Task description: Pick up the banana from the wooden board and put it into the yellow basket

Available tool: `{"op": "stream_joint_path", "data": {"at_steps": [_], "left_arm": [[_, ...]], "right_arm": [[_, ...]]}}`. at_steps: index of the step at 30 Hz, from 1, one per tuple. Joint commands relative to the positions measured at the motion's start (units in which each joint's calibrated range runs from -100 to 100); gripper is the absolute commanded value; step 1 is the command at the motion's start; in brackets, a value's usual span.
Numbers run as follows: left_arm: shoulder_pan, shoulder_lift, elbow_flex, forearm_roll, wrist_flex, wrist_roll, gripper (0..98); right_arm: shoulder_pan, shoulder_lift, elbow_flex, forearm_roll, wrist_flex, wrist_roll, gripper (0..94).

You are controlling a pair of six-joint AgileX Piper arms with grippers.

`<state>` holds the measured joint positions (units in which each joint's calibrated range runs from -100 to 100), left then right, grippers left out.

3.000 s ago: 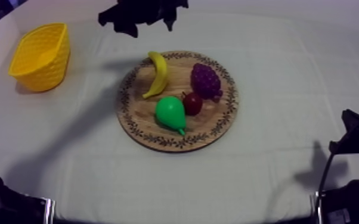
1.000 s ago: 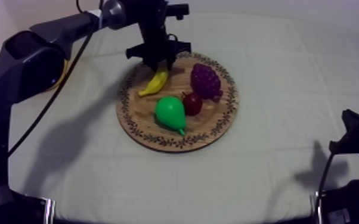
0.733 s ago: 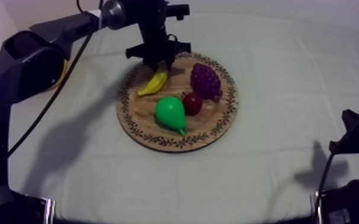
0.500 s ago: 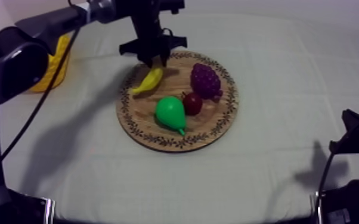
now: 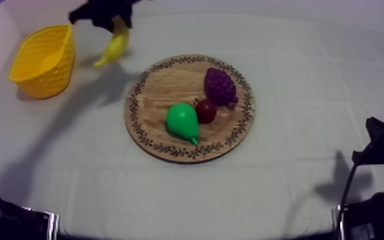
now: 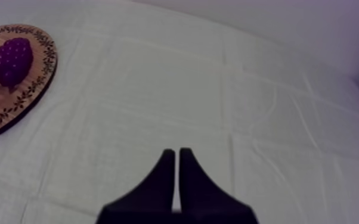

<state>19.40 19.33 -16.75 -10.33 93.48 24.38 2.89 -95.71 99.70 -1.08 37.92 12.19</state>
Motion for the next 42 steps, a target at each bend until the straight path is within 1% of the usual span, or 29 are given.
{"op": "stream_joint_path", "data": {"at_steps": [1, 4, 8, 15, 20, 23, 27, 32, 37, 42], "left_arm": [[-1.3, -5.9, 0.8, -1.13, 0.6, 0.0, 26.7], [-3.3, -9.6, 1.8, -2.75, 0.8, -0.5, 25.4], [-6.6, -13.0, 2.0, -4.59, 0.1, -2.3, 24.7], [-13.5, -13.7, -0.4, -6.25, -3.3, -6.5, 26.7], [-17.3, -10.8, -1.4, -6.88, -8.3, -8.2, 29.6], [-19.2, -8.3, -1.2, -6.82, -11.4, -8.7, 30.5], [-21.6, -4.4, -0.7, -6.39, -14.0, -9.4, 30.4], [-23.8, 0.5, 1.0, -5.14, -17.8, -9.8, 30.5], [-24.8, 5.6, 2.2, -3.64, -20.6, -10.3, 29.9], [-25.0, 8.6, 2.6, -2.78, -22.0, -11.0, 29.9]], "right_arm": [[0.0, 0.0, 0.0, 0.0, 0.0, 0.0, 0.6], [0.0, 0.0, 0.0, 0.0, 0.0, 0.0, 0.6], [0.0, 0.0, 0.0, 0.0, 0.0, 0.0, 0.6], [0.0, 0.0, 0.0, 0.0, 0.0, 0.0, 0.6], [0.0, 0.0, 0.0, 0.0, 0.0, 0.0, 0.6], [0.0, 0.0, 0.0, 0.0, 0.0, 0.0, 0.6], [0.0, 0.0, 0.0, 0.0, 0.0, 0.0, 0.6], [0.0, 0.0, 0.0, 0.0, 0.0, 0.0, 0.6], [0.1, 0.0, 0.0, 0.0, 0.0, 0.0, 0.6], [0.1, 0.0, 0.0, 0.0, 0.0, 0.0, 0.6]]}}
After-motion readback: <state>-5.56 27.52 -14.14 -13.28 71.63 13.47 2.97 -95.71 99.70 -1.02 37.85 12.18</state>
